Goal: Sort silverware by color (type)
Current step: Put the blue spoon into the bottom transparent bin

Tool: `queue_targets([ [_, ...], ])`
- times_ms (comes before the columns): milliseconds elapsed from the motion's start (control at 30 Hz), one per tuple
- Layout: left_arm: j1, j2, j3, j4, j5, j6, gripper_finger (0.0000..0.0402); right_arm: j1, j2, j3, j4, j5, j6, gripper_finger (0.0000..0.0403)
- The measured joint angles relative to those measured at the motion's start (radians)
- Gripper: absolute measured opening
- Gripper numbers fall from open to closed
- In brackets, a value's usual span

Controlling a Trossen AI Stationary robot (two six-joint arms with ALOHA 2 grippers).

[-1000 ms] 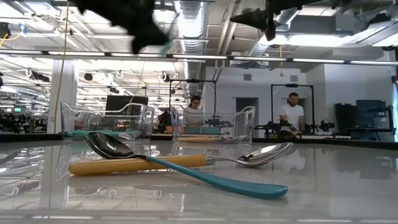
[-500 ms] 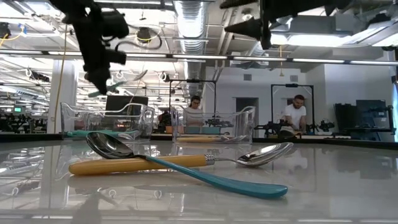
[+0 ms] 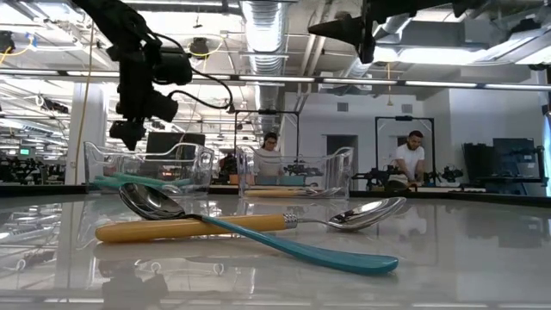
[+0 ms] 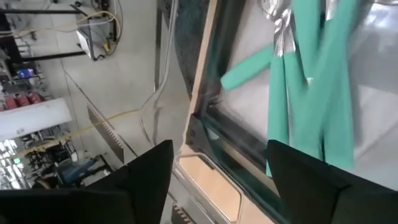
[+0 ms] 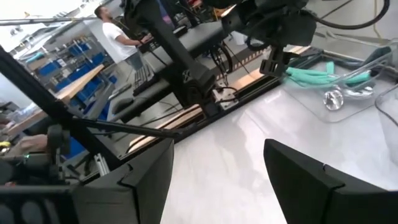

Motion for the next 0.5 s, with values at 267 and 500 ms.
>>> queue_targets([
  [267,-0.071,-0.084,0.0,-0.065,0.038,-0.098,0.0249,0.0,0.0,0.0,0.0,0.0,-0.002,0.0274],
  [500,-0.236,-0.199,-0.001,-0.078,0.847,-0.446,0.0233,-0.002,0.0,0.0,0.0,0.001,-0.007,0.0274],
])
